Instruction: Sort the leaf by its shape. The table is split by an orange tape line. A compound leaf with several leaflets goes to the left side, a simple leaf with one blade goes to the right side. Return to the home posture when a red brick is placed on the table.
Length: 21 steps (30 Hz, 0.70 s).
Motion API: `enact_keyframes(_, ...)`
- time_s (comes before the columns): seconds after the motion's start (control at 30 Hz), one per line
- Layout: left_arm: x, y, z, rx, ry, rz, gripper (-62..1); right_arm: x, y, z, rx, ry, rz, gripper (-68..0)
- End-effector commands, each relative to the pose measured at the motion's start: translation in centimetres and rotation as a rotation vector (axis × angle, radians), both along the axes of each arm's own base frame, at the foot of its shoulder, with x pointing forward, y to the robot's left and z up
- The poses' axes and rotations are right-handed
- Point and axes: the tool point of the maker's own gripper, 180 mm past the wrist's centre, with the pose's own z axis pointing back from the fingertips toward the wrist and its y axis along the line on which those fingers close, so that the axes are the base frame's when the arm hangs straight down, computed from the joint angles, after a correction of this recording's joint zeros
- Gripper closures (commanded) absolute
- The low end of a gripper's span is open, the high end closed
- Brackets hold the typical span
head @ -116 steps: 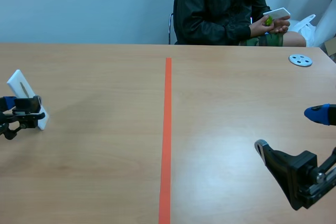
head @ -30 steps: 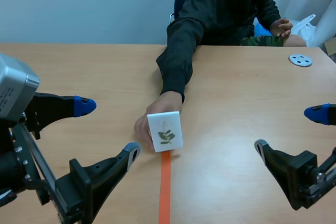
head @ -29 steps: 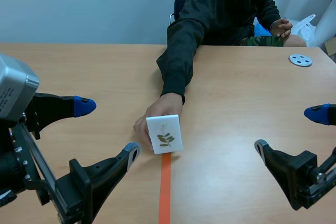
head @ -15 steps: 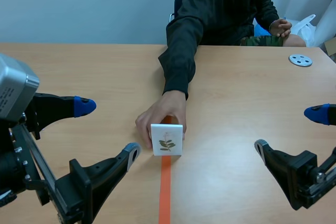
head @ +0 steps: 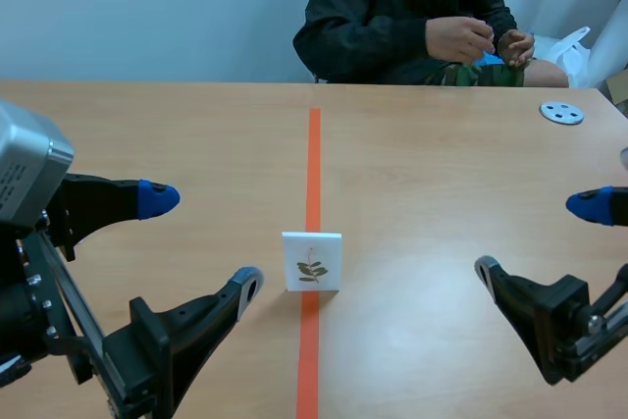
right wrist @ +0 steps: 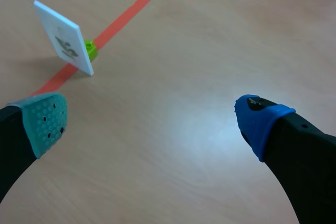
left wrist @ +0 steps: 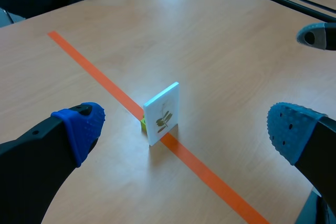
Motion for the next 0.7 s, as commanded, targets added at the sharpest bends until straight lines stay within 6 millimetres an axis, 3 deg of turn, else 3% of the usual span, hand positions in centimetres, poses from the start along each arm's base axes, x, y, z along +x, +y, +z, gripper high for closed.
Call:
enact_keyframes(0.0, 0.2, 0.0, 0.6, -0.019, -0.014, 0.002, -62.3, 0.9, 0.3, 1.1, 0.009, -0.038, 0.006, -67.9)
enact_keyframes(0.33, 0.2, 0.0, 0.6, -0.021, -0.016, 0.002, -62.3, 1.6, 3.4, 1.2, 0.030, -0.031, 0.131, -67.9)
enact_keyframes(0.67, 0.2, 0.0, 0.6, -0.021, -0.016, 0.002, -62.3, 3.9, 6.2, -2.8, 0.048, 0.003, 0.242, -67.9)
